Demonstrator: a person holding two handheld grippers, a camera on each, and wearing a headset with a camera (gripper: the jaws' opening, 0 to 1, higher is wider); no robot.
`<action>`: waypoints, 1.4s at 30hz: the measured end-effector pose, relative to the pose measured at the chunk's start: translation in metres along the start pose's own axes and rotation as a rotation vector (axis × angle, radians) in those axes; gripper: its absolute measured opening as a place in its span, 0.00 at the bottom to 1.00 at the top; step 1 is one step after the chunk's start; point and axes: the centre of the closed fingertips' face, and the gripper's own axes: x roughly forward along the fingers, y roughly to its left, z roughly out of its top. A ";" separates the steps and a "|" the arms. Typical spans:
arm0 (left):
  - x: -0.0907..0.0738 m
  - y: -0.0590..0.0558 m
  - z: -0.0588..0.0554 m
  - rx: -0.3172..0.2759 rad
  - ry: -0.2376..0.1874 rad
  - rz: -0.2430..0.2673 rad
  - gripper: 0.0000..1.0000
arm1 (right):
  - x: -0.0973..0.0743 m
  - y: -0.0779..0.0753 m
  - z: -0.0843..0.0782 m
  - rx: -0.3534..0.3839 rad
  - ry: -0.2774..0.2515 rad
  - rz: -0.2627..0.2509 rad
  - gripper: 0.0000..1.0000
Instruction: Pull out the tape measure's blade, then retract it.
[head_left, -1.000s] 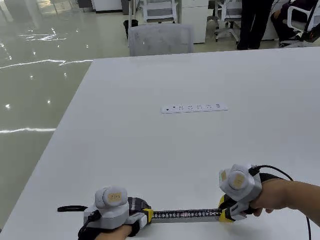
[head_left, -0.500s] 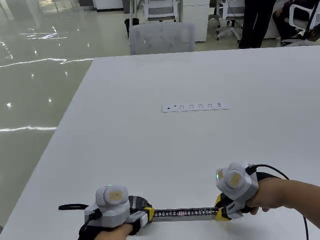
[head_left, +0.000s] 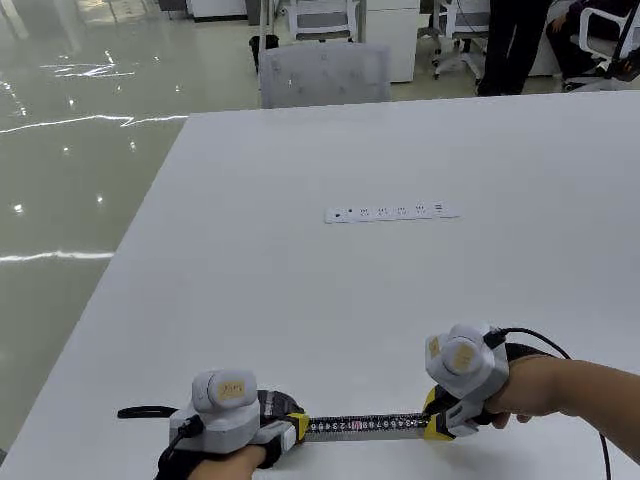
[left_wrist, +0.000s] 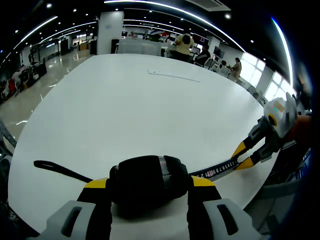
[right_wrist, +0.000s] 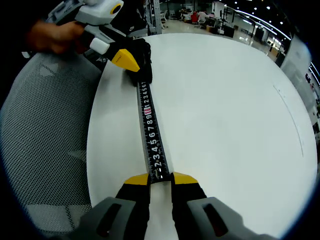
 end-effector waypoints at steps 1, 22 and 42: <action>0.000 0.000 0.000 0.000 0.000 0.000 0.57 | 0.001 0.000 0.000 0.000 0.000 0.000 0.14; -0.001 -0.001 0.000 0.001 0.001 0.001 0.57 | 0.005 0.004 0.010 0.018 -0.024 0.008 0.14; -0.001 -0.001 0.000 0.000 0.001 -0.001 0.57 | 0.012 0.006 0.023 0.020 -0.046 0.000 0.14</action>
